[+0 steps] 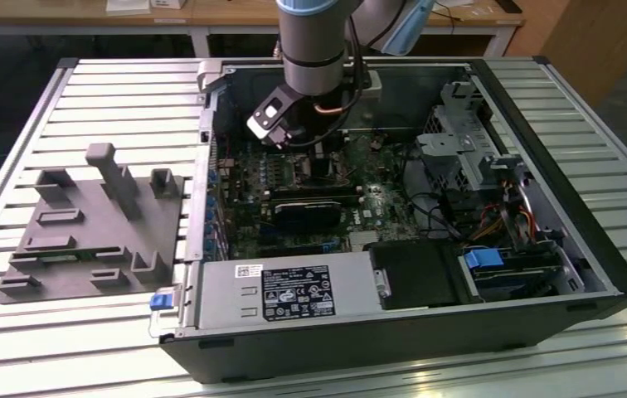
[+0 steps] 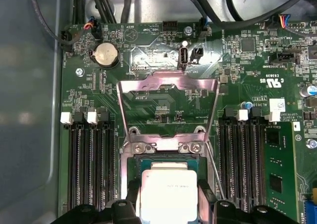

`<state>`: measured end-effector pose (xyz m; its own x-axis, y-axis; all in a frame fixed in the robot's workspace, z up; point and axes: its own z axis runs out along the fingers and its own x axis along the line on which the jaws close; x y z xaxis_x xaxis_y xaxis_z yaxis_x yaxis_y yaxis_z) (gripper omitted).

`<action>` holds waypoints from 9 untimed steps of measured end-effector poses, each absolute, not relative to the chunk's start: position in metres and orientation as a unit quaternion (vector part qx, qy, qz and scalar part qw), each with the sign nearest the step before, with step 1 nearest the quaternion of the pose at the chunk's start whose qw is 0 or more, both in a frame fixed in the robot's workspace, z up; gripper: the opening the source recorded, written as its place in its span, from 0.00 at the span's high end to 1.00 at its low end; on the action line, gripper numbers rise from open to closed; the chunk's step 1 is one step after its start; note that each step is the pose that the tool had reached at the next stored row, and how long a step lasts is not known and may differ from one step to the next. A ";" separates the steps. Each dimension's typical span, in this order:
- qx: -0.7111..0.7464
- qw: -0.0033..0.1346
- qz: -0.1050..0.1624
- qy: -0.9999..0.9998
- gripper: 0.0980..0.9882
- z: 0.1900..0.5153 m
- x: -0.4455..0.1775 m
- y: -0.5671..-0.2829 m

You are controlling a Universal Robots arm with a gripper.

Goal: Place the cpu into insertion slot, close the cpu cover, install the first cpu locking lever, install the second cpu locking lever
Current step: 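Place the cpu into insertion slot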

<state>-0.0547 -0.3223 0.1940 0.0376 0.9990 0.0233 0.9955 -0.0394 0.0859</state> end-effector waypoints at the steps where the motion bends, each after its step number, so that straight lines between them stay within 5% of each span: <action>1: 0.720 0.022 0.039 0.693 0.50 0.194 -0.055 -0.322; 9: 0.720 0.022 0.039 0.693 0.50 0.194 -0.055 -0.322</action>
<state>-0.0548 -0.3223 0.1935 0.0376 0.9990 0.0260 0.9955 -0.0397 0.0858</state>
